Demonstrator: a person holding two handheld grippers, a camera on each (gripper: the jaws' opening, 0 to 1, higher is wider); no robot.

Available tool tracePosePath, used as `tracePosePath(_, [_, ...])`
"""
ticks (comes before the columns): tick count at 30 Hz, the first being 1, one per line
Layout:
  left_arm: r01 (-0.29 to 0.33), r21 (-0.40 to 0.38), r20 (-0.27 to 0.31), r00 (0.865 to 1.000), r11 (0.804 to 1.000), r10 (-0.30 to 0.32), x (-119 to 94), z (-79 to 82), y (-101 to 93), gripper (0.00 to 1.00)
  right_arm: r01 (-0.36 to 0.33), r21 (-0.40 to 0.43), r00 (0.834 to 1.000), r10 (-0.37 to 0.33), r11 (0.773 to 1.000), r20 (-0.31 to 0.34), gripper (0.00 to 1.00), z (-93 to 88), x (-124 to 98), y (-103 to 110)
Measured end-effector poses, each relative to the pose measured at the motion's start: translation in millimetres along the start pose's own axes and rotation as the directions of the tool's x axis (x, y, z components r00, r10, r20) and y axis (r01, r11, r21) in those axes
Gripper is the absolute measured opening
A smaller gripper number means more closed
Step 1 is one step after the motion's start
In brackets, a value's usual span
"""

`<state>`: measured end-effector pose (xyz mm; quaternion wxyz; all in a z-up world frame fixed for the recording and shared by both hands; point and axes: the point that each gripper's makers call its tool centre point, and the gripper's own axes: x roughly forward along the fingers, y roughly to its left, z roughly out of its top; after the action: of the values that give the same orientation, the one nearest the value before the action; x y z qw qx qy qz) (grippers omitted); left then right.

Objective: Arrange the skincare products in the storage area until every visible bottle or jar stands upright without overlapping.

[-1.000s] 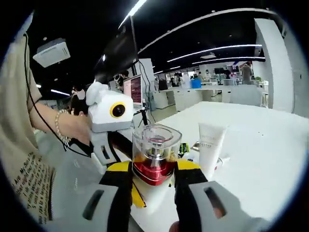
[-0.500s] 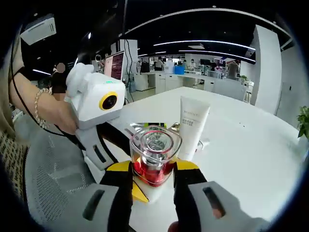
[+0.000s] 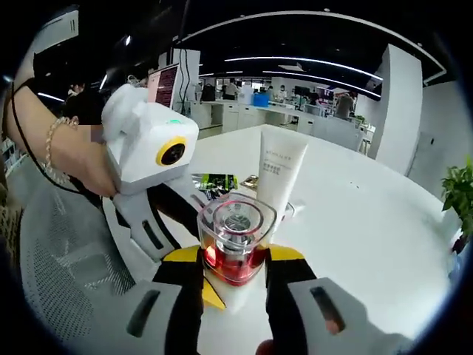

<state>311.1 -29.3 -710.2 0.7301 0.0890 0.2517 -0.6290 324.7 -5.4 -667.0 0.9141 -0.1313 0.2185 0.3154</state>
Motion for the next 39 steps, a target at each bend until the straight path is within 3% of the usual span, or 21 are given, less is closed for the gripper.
tracePosePath(8, [-0.016, 0.008, 0.004, 1.000, 1.000, 0.016, 3, 3.8, 12.5, 0.27, 0.030, 0.000, 0.999, -0.030, 1.000, 0.027, 0.32, 1.5, 6, -11])
tracePosePath(15, [-0.073, -0.040, -0.018, 0.997, 0.997, 0.072, -1, -2.3, 29.2, 0.28, 0.043, 0.005, 0.997, -0.043, 0.999, 0.067, 0.32, 4.2, 14, -25])
tracePosePath(26, [-0.165, -0.129, -0.034, 0.986, 0.978, 0.162, -31, -16.6, 46.2, 0.47, 0.067, 0.007, 0.993, -0.068, 0.998, 0.099, 0.32, 13.3, 36, -59])
tracePosePath(32, [-0.228, -0.172, -0.070, 0.973, 0.958, 0.219, -51, -33.9, 48.4, 0.67, 0.066, -0.008, 0.993, -0.065, 0.998, 0.101, 0.32, 18.5, 48, -76])
tracePosePath(39, [-0.297, -0.270, -0.058, 0.955, 0.916, 0.292, -75, -43.7, 50.3, 0.71, 0.055, -0.026, 0.993, -0.052, 0.998, 0.103, 0.32, 23.6, 60, -90])
